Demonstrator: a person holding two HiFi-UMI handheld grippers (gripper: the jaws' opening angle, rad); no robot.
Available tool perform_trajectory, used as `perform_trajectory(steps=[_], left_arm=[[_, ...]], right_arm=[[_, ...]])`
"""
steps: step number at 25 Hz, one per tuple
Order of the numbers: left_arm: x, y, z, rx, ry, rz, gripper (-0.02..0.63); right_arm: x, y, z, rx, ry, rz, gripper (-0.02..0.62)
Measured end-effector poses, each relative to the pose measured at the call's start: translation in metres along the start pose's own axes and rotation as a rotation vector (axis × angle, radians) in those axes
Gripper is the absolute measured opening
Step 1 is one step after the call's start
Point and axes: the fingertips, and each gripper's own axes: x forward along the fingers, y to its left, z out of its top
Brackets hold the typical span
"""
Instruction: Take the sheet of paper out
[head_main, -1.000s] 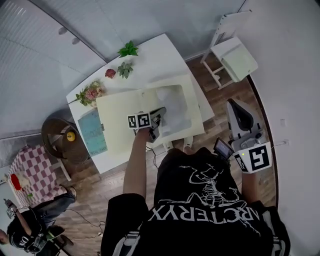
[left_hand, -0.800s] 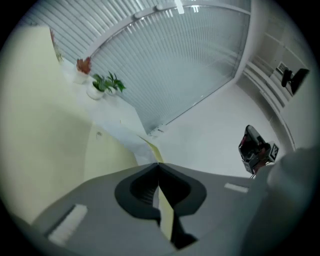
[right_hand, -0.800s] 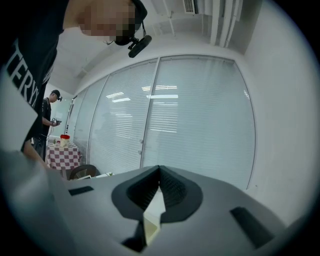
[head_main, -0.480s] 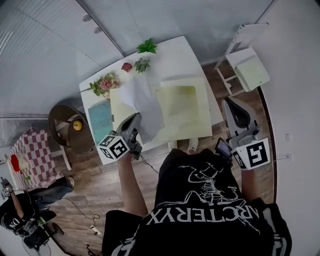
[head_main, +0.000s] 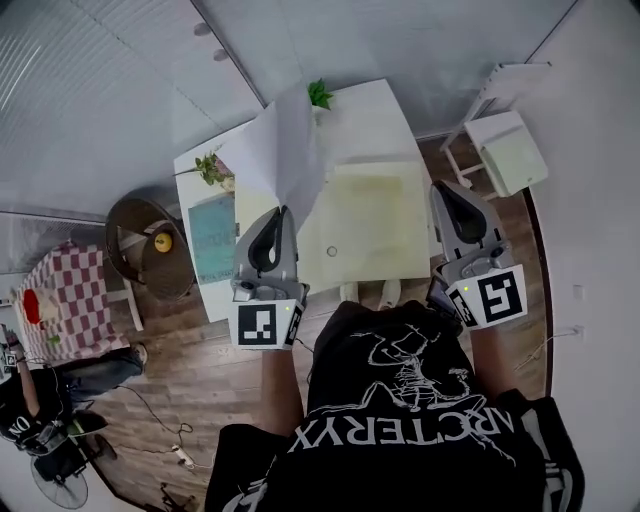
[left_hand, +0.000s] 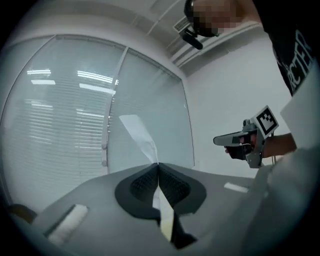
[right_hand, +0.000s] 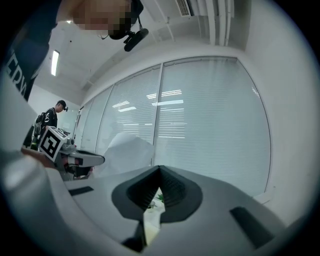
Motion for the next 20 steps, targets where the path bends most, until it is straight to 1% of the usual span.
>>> perform_trajectory(steps=[2,4,6,12,16,20], left_arm=[[0.001,-0.006,0.008,0.013,-0.009,0.007,0.009],[0.002,-0.007,0.018,0.034,-0.04,0.011,0.009],[0.004,-0.005,0.024,0.053,-0.054,0.009,0.009],[0.008,-0.003,0.026,0.056,-0.061,0.004,0.009],[0.01,-0.007,0.032,0.071,-0.067,-0.003,0.009],[0.01,-0.012,0.035,0.057,-0.074,-0.013,0.009]], right_arm=[[0.004,0.003,0.003,-0.01,-0.007,-0.003,0.011],[0.005,0.004,0.008,-0.013,-0.015,-0.003,0.011],[0.004,0.004,0.011,-0.012,-0.022,-0.008,0.011],[0.001,0.005,0.008,-0.046,-0.015,-0.007,0.011],[-0.003,0.003,0.008,-0.049,-0.012,-0.009,0.011],[-0.006,-0.001,0.006,-0.045,-0.01,-0.013,0.011]])
